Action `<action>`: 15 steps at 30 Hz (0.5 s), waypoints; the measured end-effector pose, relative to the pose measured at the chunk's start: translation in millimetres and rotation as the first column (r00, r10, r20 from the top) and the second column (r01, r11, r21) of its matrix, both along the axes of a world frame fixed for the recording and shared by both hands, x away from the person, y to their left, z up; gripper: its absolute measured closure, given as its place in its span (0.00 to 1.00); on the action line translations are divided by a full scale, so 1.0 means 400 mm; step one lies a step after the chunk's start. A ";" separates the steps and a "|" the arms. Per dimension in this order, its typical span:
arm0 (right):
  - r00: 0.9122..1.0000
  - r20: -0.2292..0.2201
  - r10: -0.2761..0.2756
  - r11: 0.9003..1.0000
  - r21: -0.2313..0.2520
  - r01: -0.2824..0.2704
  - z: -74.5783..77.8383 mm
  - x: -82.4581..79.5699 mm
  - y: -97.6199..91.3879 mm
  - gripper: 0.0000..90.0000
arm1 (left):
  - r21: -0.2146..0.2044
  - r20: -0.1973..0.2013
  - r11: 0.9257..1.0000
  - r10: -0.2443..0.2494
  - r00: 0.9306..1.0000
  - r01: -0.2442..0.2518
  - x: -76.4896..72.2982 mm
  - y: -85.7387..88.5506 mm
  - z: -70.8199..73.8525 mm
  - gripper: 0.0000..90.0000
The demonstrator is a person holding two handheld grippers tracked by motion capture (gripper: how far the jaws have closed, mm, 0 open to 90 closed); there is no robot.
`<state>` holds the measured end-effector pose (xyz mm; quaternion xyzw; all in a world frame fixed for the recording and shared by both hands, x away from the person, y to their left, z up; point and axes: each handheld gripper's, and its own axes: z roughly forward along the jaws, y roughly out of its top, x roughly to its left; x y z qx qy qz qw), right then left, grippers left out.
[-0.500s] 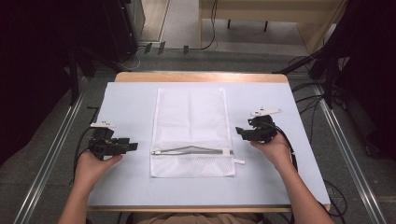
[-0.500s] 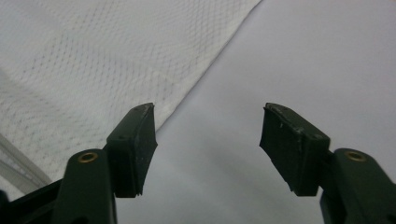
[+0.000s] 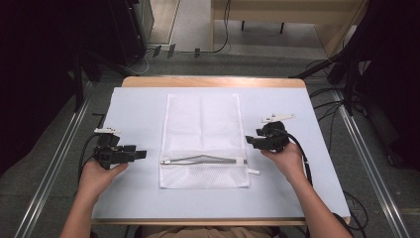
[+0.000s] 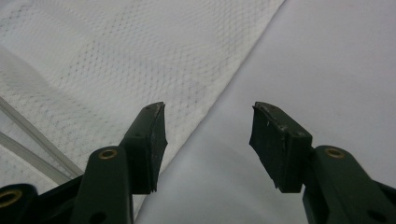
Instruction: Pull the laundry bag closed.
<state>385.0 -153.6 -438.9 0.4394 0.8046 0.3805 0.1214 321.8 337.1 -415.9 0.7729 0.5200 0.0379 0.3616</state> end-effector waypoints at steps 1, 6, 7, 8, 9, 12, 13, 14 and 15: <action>1.000 0.000 0.001 1.000 -0.014 -0.001 0.001 -0.002 0.004 0.52 | 0.005 -0.002 1.000 -0.002 1.000 0.002 0.000 -0.001 -0.001 0.42; 1.000 -0.001 0.013 0.999 -0.038 -0.013 0.000 -0.005 0.012 0.52 | 0.012 -0.014 1.000 -0.016 1.000 0.016 0.003 -0.004 -0.005 0.40; 1.000 -0.002 0.017 0.999 -0.039 -0.017 0.000 -0.006 0.012 0.52 | 0.011 -0.013 1.000 -0.022 1.000 0.022 0.006 -0.006 -0.005 0.40; 1.000 -0.003 0.017 0.999 -0.039 -0.017 0.000 -0.007 0.011 0.51 | 0.009 -0.010 1.000 -0.023 1.000 0.023 0.006 -0.007 -0.005 0.40; 1.000 -0.002 0.015 0.999 -0.039 -0.015 0.000 -0.008 0.011 0.51 | 0.009 -0.010 1.000 -0.023 1.000 0.023 0.006 -0.007 -0.005 0.40; 1.000 -0.005 0.017 0.999 -0.035 -0.017 0.000 -0.010 0.009 0.51 | 0.008 -0.002 1.000 -0.030 1.000 0.030 0.010 -0.007 -0.003 0.39; 1.000 0.001 0.016 0.999 -0.030 -0.016 0.001 -0.013 0.007 0.51 | 0.003 -0.002 1.000 -0.028 1.000 0.028 0.011 -0.007 -0.003 0.39; 1.000 0.001 0.016 0.999 -0.030 -0.016 0.001 -0.013 0.007 0.51 | 0.000 -0.002 1.000 -0.029 1.000 0.029 0.013 -0.006 -0.003 0.39; 1.000 0.004 0.017 1.000 -0.024 -0.017 0.002 -0.016 0.006 0.51 | 0.005 -0.005 1.000 -0.029 1.000 0.029 0.015 -0.004 -0.002 0.39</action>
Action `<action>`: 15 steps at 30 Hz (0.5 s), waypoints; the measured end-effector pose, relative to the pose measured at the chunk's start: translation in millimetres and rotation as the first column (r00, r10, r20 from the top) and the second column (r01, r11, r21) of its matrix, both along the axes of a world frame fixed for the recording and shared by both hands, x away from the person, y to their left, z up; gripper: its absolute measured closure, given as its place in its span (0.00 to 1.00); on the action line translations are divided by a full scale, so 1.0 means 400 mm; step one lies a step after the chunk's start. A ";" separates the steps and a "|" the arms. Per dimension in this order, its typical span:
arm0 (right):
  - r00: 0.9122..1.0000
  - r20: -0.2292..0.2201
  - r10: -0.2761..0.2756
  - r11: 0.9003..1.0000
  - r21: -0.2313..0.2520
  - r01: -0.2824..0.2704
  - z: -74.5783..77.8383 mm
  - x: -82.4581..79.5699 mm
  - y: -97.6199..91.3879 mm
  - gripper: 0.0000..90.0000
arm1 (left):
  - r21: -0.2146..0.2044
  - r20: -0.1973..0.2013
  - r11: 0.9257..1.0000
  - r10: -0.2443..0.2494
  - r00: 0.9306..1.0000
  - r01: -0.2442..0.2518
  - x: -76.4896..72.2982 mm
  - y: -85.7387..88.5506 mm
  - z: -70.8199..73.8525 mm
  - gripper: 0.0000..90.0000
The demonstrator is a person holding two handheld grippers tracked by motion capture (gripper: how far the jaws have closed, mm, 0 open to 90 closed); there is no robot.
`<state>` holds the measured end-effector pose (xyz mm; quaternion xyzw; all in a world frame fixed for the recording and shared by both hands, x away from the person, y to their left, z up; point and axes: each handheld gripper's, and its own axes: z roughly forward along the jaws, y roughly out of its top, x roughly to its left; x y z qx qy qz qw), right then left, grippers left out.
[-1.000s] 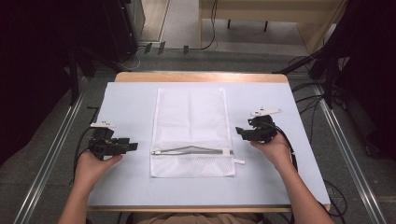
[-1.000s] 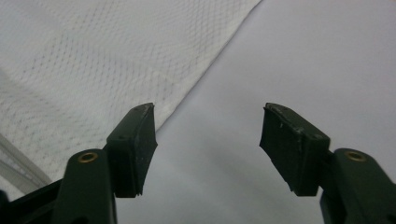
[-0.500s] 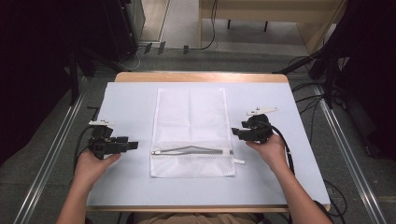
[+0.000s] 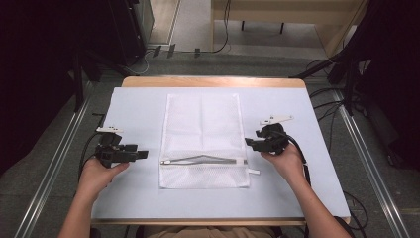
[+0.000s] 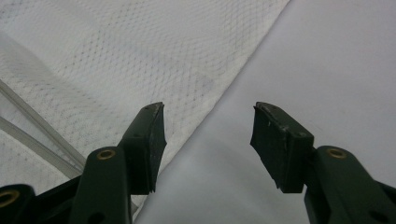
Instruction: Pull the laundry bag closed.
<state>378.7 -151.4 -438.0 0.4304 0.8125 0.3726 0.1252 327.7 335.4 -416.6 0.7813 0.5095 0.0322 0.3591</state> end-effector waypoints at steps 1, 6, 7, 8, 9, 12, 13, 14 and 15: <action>1.000 0.000 0.000 1.000 0.000 0.000 0.000 0.000 0.000 0.51 | 0.000 0.000 1.000 0.000 1.000 0.000 0.000 0.000 0.000 0.39; 1.000 -0.017 -0.015 1.000 0.017 0.016 -0.003 -0.006 -0.008 0.51 | -0.001 0.008 1.000 -0.010 1.000 0.010 0.006 -0.004 0.006 0.39; 1.000 -0.017 -0.015 1.000 0.017 0.016 -0.003 -0.006 -0.008 0.51 | -0.001 0.008 1.000 -0.010 1.000 0.010 0.006 -0.004 0.006 0.39; 1.000 -0.016 -0.017 1.000 0.020 0.017 -0.004 -0.008 -0.010 0.51 | -0.008 0.006 1.000 -0.014 1.000 0.014 0.006 -0.006 0.006 0.39; 1.000 -0.017 -0.018 1.000 0.019 0.018 -0.005 -0.012 -0.012 0.52 | -0.019 -0.006 1.000 -0.018 1.000 0.018 0.007 -0.010 0.009 0.44; 1.000 -0.016 -0.018 1.000 0.015 0.018 -0.008 -0.018 -0.010 0.52 | -0.010 -0.001 1.000 -0.023 1.000 0.023 0.005 -0.015 0.012 0.43; 1.000 -0.020 -0.012 1.000 0.015 0.012 -0.009 -0.021 -0.008 0.53 | -0.009 0.004 1.000 -0.024 1.000 0.025 0.003 -0.015 0.014 0.44; 1.000 -0.021 -0.012 1.000 0.014 0.013 -0.010 -0.022 -0.006 0.53 | -0.015 0.006 1.000 -0.024 1.000 0.024 0.001 -0.015 0.014 0.44; 1.000 -0.020 -0.006 1.000 0.014 0.006 -0.011 -0.024 -0.003 0.53 | -0.015 0.006 1.000 -0.024 1.000 0.024 0.001 -0.015 0.014 0.44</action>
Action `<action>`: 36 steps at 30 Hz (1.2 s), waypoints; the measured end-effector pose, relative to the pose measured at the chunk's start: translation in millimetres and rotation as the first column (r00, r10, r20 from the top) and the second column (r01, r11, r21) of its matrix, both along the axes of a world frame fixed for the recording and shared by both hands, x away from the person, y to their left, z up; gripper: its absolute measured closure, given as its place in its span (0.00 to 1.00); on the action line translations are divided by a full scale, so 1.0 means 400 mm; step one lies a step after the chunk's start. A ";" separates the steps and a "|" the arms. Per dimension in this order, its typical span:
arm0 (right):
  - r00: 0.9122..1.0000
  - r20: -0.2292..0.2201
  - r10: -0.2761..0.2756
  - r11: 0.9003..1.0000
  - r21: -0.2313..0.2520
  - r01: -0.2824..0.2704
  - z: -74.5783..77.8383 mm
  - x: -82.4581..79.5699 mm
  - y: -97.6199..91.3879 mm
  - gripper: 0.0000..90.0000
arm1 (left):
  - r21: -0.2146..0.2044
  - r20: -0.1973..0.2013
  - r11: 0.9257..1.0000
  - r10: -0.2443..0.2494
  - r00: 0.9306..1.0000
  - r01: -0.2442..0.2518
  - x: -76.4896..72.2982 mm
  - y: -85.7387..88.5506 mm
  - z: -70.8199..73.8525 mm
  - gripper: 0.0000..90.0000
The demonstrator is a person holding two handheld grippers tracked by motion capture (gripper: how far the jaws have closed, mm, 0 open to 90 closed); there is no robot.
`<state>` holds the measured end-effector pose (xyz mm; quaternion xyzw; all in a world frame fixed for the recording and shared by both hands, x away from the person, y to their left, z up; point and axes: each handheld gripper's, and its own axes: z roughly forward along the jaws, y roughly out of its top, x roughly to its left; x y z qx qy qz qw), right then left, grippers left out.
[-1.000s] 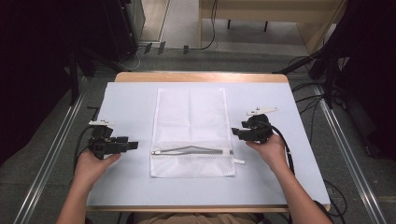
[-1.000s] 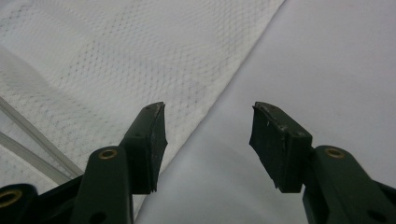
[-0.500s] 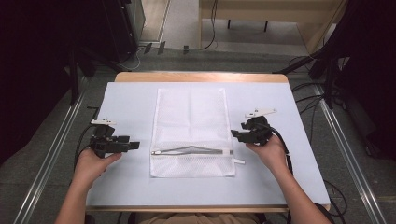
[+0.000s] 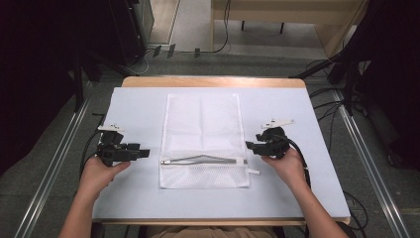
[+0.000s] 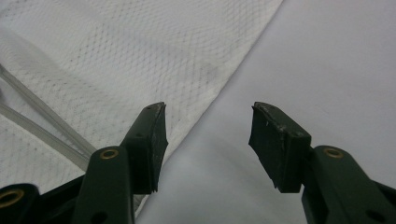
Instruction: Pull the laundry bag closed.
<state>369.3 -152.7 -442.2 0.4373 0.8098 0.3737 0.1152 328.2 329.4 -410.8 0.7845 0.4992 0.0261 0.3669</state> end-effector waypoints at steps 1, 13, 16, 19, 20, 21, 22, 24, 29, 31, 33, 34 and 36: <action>1.000 -0.002 0.000 1.000 -0.003 0.000 0.000 -0.002 0.003 0.53 | -0.003 0.009 1.000 -0.001 1.000 0.001 -0.004 0.002 0.003 0.44; 1.000 -0.014 0.013 1.000 -0.019 -0.014 -0.007 -0.012 0.004 0.54 | 0.015 -0.001 1.000 -0.002 1.000 0.002 0.010 -0.008 -0.029 0.46; 1.000 -0.024 0.017 1.000 -0.023 -0.017 -0.009 -0.015 0.009 0.54 | 0.021 -0.004 1.000 -0.015 1.000 0.015 0.013 -0.014 -0.033 0.46; 0.999 -0.029 0.022 1.000 -0.014 -0.023 -0.008 -0.015 0.015 0.54 | 0.014 0.001 1.000 -0.013 1.000 0.013 0.011 -0.014 -0.030 0.46; 0.999 -0.029 0.023 1.000 -0.017 -0.024 -0.007 -0.017 0.019 0.54 | 0.013 0.003 1.000 -0.012 1.000 0.012 0.011 -0.013 -0.030 0.46; 0.999 -0.024 0.029 0.999 -0.023 -0.030 -0.006 -0.018 0.021 0.54 | 0.013 0.003 1.000 -0.012 1.000 0.012 0.011 -0.013 -0.030 0.45; 0.999 -0.025 0.034 0.999 -0.020 -0.034 -0.003 -0.019 0.024 0.55 | 0.010 0.002 1.000 -0.008 1.000 0.008 0.011 -0.011 -0.030 0.45; 0.999 -0.023 0.039 0.999 -0.021 -0.039 -0.002 -0.020 0.026 0.55 | 0.011 0.002 1.000 -0.006 1.000 0.006 0.012 -0.010 -0.029 0.45; 0.998 -0.020 0.067 0.998 -0.014 -0.068 0.010 -0.028 0.048 0.54 | 0.021 0.015 1.000 -0.007 1.000 0.006 0.009 -0.005 -0.022 0.43; 0.998 -0.020 0.066 0.998 -0.014 -0.066 0.010 -0.030 0.053 0.54 | 0.014 0.014 1.000 -0.002 1.000 0.002 0.009 -0.004 -0.021 0.44; 0.996 -0.014 0.086 0.996 -0.019 -0.086 0.012 -0.036 0.065 0.54 | 0.007 0.013 1.000 -0.008 1.000 0.008 0.009 -0.001 -0.020 0.44; 0.995 -0.012 0.097 0.995 -0.023 -0.098 0.014 -0.039 0.075 0.54 | -0.004 0.015 1.000 -0.006 1.000 0.006 0.008 -0.001 -0.019 0.44; 0.994 -0.015 0.104 0.994 -0.022 -0.105 0.015 -0.042 0.083 0.56 | -0.005 0.015 1.000 -0.007 1.000 0.007 0.007 -0.002 -0.018 0.44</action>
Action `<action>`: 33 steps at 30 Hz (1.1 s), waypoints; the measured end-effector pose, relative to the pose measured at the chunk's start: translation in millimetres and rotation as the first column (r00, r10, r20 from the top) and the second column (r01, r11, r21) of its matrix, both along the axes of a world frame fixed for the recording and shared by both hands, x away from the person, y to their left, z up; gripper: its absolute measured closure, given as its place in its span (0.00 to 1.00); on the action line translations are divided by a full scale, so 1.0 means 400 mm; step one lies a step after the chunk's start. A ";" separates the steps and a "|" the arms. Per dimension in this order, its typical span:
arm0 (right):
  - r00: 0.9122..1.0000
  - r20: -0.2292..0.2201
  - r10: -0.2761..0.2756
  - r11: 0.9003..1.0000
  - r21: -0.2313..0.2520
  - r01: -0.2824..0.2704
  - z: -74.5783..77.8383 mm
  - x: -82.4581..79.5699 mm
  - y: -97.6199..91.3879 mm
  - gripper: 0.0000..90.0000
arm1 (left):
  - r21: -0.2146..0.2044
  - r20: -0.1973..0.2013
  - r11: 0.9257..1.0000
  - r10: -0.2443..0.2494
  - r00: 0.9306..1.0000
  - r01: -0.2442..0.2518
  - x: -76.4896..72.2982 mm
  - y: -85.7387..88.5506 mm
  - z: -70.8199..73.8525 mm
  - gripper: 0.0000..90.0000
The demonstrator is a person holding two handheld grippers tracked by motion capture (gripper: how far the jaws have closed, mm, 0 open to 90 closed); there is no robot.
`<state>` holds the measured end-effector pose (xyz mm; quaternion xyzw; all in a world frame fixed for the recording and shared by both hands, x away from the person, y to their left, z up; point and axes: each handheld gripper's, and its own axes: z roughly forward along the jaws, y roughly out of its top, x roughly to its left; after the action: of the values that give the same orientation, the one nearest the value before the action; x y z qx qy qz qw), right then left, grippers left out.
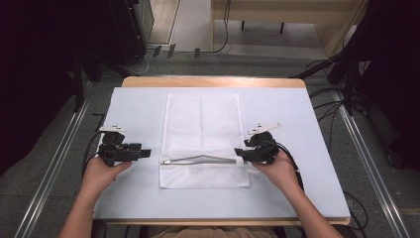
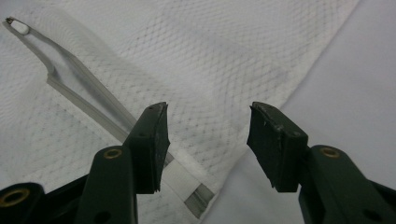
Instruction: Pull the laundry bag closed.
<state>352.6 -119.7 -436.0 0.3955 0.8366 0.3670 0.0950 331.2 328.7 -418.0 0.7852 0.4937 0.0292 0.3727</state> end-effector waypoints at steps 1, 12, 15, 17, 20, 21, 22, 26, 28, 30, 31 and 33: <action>1.000 0.000 0.000 1.000 0.000 0.000 0.000 0.000 0.000 0.56 | 0.000 0.000 1.000 0.000 1.000 0.000 0.000 0.000 0.000 0.44; 0.998 -0.007 0.058 0.998 -0.002 -0.058 0.009 -0.002 0.050 0.60 | 0.001 -0.006 1.000 -0.012 1.000 0.012 -0.007 -0.001 -0.002 0.46; 0.998 -0.004 0.068 0.998 0.000 -0.068 0.012 0.000 0.058 0.60 | 0.001 -0.013 1.000 -0.010 1.000 0.010 -0.006 -0.002 -0.003 0.45; 0.997 0.000 0.073 0.997 0.000 -0.073 0.015 0.002 0.065 0.59 | 0.003 -0.012 1.000 -0.012 1.000 0.012 -0.005 -0.004 -0.004 0.45; 0.997 -0.005 0.076 0.997 0.012 -0.076 0.018 0.006 0.076 0.58 | 0.000 -0.006 1.000 -0.010 1.000 0.010 -0.006 -0.003 -0.004 0.44; 0.997 -0.007 0.079 0.997 0.014 -0.078 0.019 0.007 0.081 0.58 | 0.001 -0.004 1.000 -0.012 1.000 0.012 -0.006 -0.002 -0.003 0.44; 0.997 -0.007 0.080 0.997 0.011 -0.080 0.020 0.008 0.086 0.57 | -0.001 -0.002 1.000 -0.007 1.000 0.007 -0.006 -0.001 -0.003 0.44; 0.994 -0.007 0.107 0.994 0.003 -0.107 0.023 0.011 0.107 0.55 | 0.001 -0.001 1.000 -0.005 1.000 0.005 -0.007 0.000 -0.003 0.43; 0.994 -0.016 0.112 0.994 -0.004 -0.112 0.023 0.009 0.118 0.54 | 0.003 -0.002 1.000 -0.010 1.000 0.010 -0.007 -0.001 -0.004 0.43; 0.992 -0.023 0.121 0.993 -0.004 -0.122 0.024 0.007 0.130 0.55 | 0.000 -0.002 1.000 -0.011 1.000 0.011 -0.007 -0.003 -0.005 0.43; 0.992 -0.023 0.121 0.993 -0.004 -0.122 0.024 0.007 0.130 0.55 | 0.000 -0.002 1.000 -0.011 1.000 0.011 -0.007 -0.003 -0.005 0.43; 0.991 -0.024 0.130 0.992 0.003 -0.130 0.028 0.007 0.136 0.58 | 0.002 0.000 1.000 -0.010 1.000 0.010 -0.007 -0.004 -0.004 0.43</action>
<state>355.6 -65.4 -424.9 0.3446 0.8615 0.3680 0.0605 328.2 327.2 -419.7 0.7881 0.4897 0.0280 0.3719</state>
